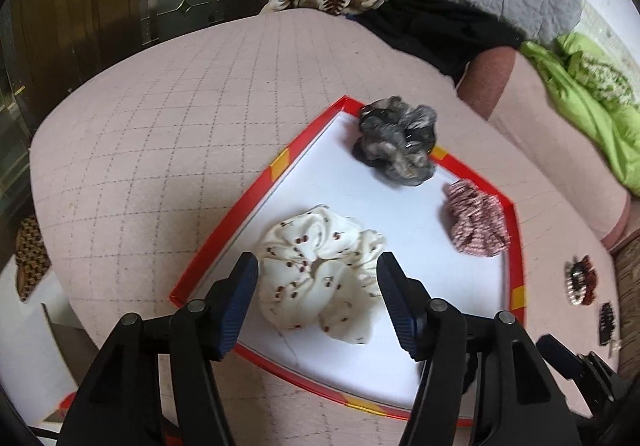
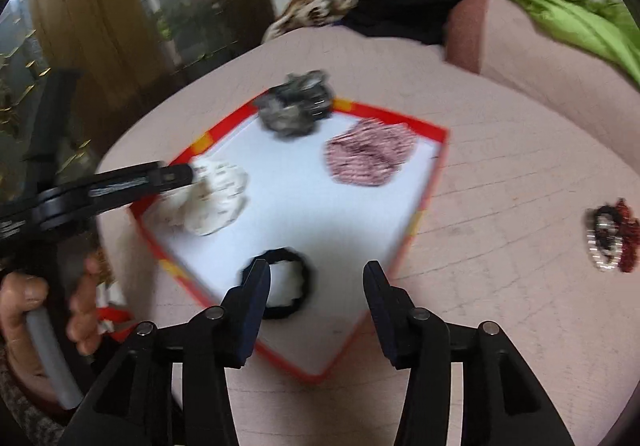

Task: Organize jewelry
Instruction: 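Place white scrunchie in tray with left tool while right tool drops black hair tie there, then grasp black beaded hair tie with left tool while right tool grasps red polka-dot scrunchie, then lift the black beaded tie and red scrunchie toward the tray, then release black beaded tie in tray with left tool while right tool drops red scrunchie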

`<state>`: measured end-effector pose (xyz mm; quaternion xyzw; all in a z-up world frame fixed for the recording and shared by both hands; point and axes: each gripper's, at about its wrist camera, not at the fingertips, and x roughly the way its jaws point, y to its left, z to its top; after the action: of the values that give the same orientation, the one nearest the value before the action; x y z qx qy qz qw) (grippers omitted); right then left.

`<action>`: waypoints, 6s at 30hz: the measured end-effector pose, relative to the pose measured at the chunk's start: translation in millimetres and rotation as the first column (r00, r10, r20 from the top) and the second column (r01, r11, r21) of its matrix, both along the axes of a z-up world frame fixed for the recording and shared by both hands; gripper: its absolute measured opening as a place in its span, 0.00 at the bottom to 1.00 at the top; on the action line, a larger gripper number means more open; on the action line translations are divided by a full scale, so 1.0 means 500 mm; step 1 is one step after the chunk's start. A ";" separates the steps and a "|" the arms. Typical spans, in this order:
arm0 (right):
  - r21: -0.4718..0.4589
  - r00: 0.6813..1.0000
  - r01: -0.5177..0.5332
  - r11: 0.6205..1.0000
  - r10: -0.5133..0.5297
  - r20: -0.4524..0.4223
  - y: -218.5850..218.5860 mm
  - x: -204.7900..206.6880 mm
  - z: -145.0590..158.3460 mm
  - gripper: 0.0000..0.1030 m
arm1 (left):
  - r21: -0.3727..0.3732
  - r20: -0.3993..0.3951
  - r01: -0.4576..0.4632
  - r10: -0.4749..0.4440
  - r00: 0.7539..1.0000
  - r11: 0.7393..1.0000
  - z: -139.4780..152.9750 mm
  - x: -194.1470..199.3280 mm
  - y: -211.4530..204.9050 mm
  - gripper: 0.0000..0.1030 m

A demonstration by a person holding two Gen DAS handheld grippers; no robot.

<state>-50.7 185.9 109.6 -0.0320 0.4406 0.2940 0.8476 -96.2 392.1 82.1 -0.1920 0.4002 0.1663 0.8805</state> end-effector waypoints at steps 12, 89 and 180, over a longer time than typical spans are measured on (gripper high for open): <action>-0.051 0.979 0.140 0.989 -0.146 -0.143 -0.022 0.116 -0.085 0.16 | 0.056 0.032 0.003 -0.005 0.999 0.998 0.011 0.016 -0.033 0.59; 0.255 0.806 0.584 0.770 -0.516 -0.289 -0.736 0.253 -0.112 0.03 | -0.145 -0.111 0.717 -0.731 0.673 0.682 -0.021 0.387 -0.714 0.07; 0.242 0.965 0.121 0.963 -0.057 -0.255 -0.074 0.106 -0.039 0.09 | 0.043 -0.143 0.112 -0.105 0.984 0.993 -0.039 0.206 -0.050 0.07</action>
<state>2.1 148.9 90.2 0.1342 0.5015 0.3112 0.7960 6.6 367.1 62.5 -0.1354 0.4668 0.1412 0.8625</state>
